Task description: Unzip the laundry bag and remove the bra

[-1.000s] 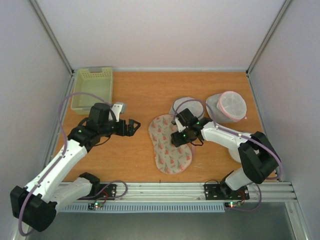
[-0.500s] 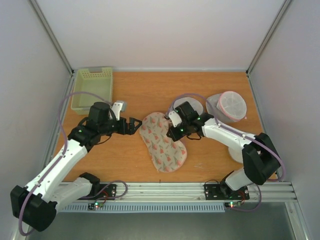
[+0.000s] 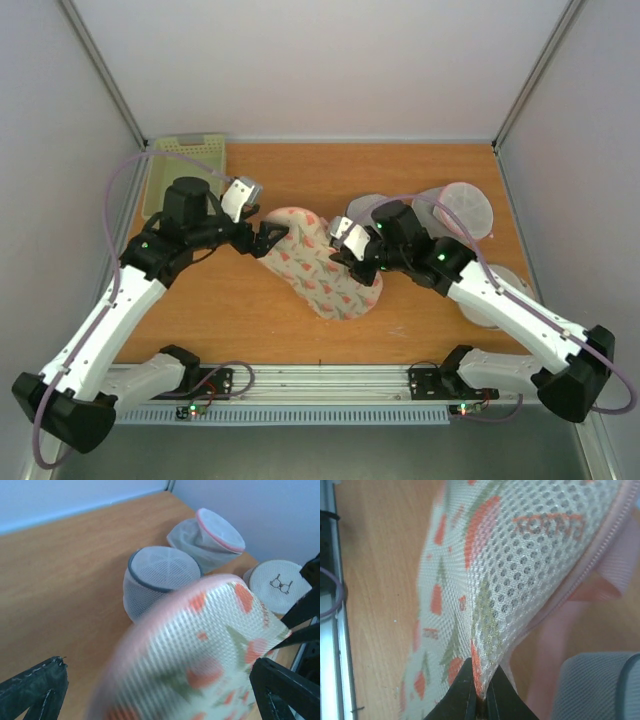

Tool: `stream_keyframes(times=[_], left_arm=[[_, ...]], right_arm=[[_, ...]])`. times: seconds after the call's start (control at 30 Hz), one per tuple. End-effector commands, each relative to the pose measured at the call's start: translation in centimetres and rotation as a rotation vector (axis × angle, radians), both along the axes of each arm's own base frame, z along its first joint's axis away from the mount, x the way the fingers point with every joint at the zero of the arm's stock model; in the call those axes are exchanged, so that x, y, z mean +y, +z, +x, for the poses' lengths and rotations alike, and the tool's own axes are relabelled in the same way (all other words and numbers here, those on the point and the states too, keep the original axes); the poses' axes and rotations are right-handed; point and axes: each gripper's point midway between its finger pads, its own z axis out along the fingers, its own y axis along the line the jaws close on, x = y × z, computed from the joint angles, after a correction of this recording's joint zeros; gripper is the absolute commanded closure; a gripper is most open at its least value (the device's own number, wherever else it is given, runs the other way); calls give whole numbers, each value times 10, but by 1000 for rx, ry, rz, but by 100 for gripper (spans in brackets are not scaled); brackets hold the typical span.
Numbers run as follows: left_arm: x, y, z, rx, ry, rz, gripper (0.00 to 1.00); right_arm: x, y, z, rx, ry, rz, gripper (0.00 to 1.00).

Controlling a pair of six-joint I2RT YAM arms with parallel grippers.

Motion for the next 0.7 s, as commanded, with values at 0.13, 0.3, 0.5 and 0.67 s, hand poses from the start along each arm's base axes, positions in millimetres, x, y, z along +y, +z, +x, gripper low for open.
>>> stream_keyframes(times=[0.13, 0.3, 0.5, 0.67], left_arm=[[-13, 28, -57, -245, -363, 63, 1], [-33, 37, -88, -181, -554, -80, 1], [-34, 21, -62, -106, -428, -61, 1], [-37, 8, -68, -62, -446, -79, 25]], right_arm=[[-10, 47, -30, -411, 291, -56, 99], [-6, 63, -29, -466, 308, -36, 99], [4, 74, -24, -513, 303, 1, 99], [11, 88, -18, -539, 279, 53, 99]])
